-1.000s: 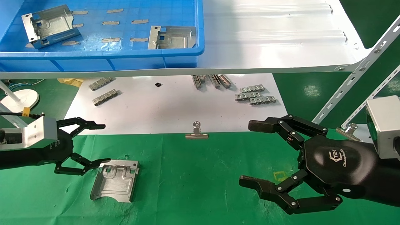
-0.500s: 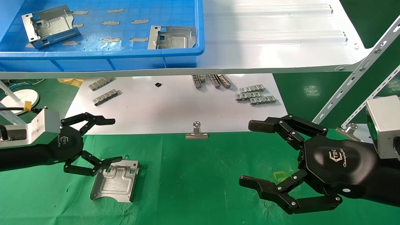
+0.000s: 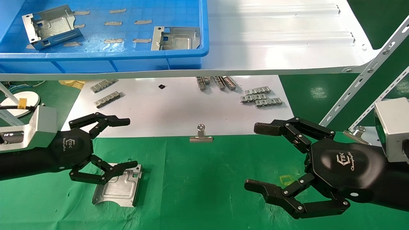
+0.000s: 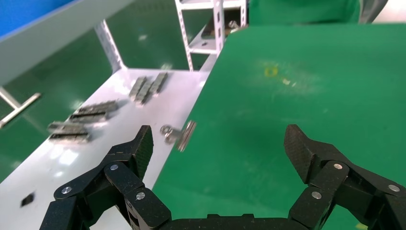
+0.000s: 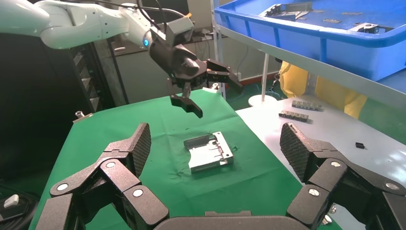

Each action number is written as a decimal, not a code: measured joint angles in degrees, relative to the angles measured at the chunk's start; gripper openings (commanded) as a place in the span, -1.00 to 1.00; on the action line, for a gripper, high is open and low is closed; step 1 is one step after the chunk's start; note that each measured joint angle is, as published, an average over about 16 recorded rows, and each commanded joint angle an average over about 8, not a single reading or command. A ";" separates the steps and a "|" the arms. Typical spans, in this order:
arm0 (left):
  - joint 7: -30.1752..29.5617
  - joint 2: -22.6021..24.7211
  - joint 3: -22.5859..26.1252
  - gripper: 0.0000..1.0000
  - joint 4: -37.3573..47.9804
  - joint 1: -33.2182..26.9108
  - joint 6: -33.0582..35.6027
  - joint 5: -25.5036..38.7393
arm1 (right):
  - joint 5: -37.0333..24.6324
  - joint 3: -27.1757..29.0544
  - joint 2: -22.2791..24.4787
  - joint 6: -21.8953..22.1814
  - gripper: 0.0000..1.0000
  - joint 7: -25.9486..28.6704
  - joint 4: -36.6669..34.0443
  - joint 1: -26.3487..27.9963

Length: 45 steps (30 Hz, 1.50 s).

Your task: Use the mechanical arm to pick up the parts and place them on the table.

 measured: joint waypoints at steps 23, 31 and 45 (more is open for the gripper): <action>-18.66 -3.91 -11.68 1.00 -25.33 13.26 -2.17 -7.55 | 0.00 0.00 0.00 0.00 1.00 0.00 0.00 0.00; -23.61 -4.99 -14.93 1.00 -32.34 16.93 -2.75 -9.66 | 0.01 0.00 0.00 0.01 1.00 0.00 -0.01 -0.01; -25.17 -5.39 -16.05 1.00 -34.67 18.21 -3.00 -10.47 | 0.01 0.01 0.00 0.02 1.00 0.00 -0.02 -0.01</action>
